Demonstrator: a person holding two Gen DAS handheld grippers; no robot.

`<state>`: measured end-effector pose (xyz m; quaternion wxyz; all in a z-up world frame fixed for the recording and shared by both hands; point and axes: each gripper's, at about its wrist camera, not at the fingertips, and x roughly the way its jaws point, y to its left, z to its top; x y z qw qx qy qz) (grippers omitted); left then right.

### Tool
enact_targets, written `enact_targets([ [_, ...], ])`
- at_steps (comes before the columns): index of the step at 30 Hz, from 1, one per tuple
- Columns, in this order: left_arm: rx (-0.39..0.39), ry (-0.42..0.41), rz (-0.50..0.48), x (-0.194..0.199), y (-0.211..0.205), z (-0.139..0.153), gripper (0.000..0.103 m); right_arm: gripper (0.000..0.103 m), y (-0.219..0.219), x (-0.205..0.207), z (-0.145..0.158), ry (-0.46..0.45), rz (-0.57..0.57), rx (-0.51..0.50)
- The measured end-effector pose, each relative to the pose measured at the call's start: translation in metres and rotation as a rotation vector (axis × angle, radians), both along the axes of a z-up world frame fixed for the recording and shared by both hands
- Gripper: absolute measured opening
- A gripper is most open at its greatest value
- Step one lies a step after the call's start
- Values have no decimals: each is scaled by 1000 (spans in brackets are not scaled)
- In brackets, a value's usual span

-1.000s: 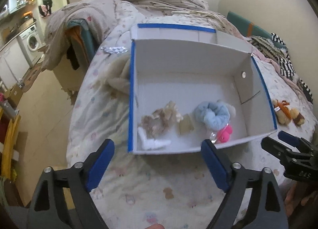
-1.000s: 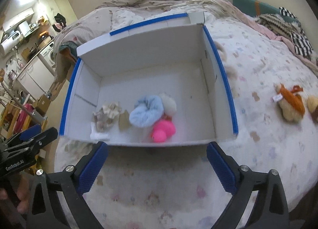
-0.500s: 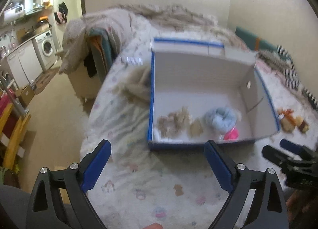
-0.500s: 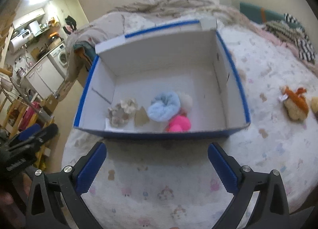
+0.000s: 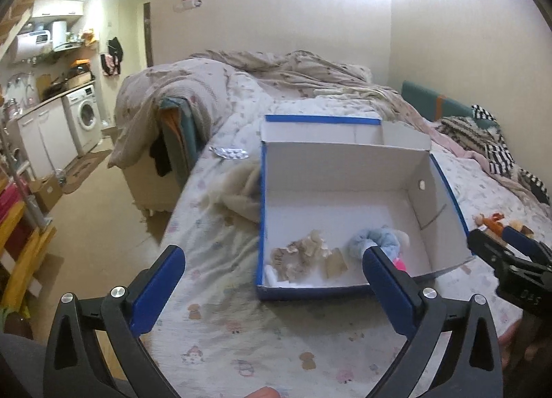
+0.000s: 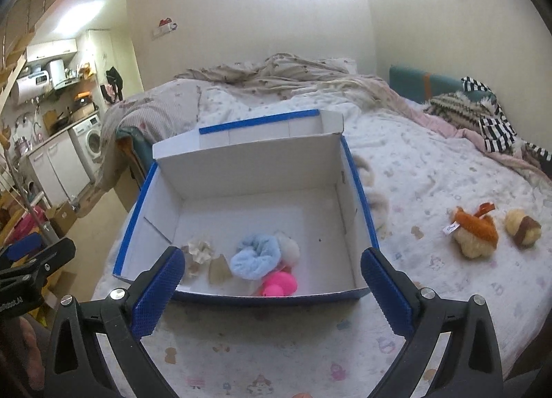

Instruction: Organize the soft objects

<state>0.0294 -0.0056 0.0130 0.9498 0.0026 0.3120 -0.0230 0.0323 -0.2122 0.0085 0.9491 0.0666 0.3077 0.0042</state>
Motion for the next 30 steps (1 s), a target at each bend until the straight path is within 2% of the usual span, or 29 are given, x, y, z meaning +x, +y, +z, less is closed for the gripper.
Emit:
enact_targets([
  [30,1,39,-23,1,-6,-8,103,103,5,0,-5,15,2,-12],
])
